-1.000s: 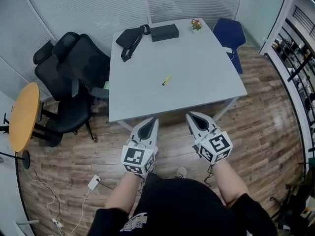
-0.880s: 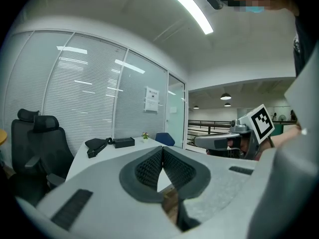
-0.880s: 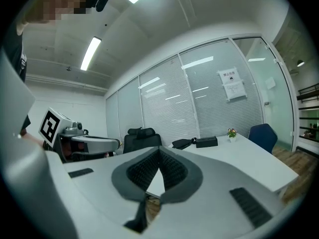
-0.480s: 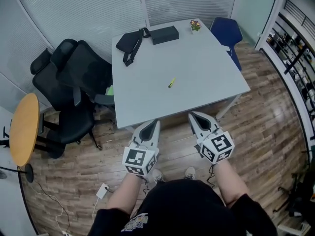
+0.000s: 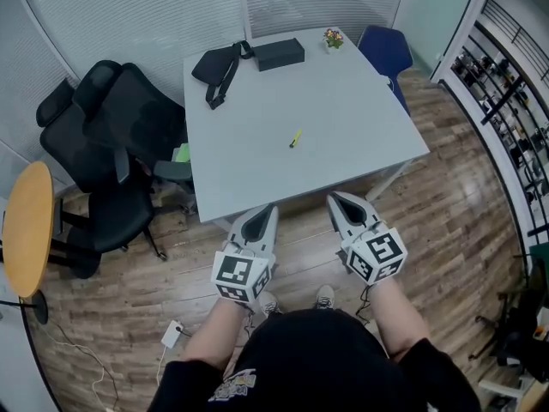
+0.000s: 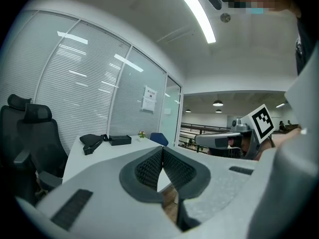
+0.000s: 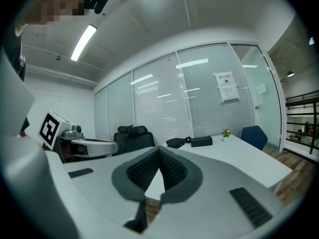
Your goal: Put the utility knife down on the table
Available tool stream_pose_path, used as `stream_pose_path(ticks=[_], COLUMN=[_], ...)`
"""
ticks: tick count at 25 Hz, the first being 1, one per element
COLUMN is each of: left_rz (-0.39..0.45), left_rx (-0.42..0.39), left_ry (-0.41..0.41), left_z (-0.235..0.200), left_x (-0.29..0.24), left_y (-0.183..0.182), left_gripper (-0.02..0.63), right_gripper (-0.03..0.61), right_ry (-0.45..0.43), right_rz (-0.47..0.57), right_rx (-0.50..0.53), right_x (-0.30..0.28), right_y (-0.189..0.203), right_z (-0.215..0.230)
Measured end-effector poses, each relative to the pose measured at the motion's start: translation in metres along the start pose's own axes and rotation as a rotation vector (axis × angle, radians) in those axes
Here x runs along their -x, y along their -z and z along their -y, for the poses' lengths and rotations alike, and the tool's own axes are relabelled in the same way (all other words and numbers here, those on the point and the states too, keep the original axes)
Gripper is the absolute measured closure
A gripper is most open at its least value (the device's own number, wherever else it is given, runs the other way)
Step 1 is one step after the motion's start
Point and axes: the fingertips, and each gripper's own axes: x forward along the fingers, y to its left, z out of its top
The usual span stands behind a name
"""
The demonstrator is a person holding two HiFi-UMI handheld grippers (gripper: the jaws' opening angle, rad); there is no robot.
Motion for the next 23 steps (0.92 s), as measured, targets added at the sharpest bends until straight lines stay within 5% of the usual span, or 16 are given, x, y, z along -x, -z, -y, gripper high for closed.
stream_pose_path(ticks=[23], left_rz=[-0.011], left_rx=[-0.051], left_ry=[0.004], left_z=[0.020], left_x=[0.005], left_y=[-0.009], left_gripper=[0.609], right_gripper=[0.575], right_ry=[-0.010], right_rz=[0.031], right_rx=[-0.015], right_x=[0.015], right_y=[-0.004], right_z=[0.002])
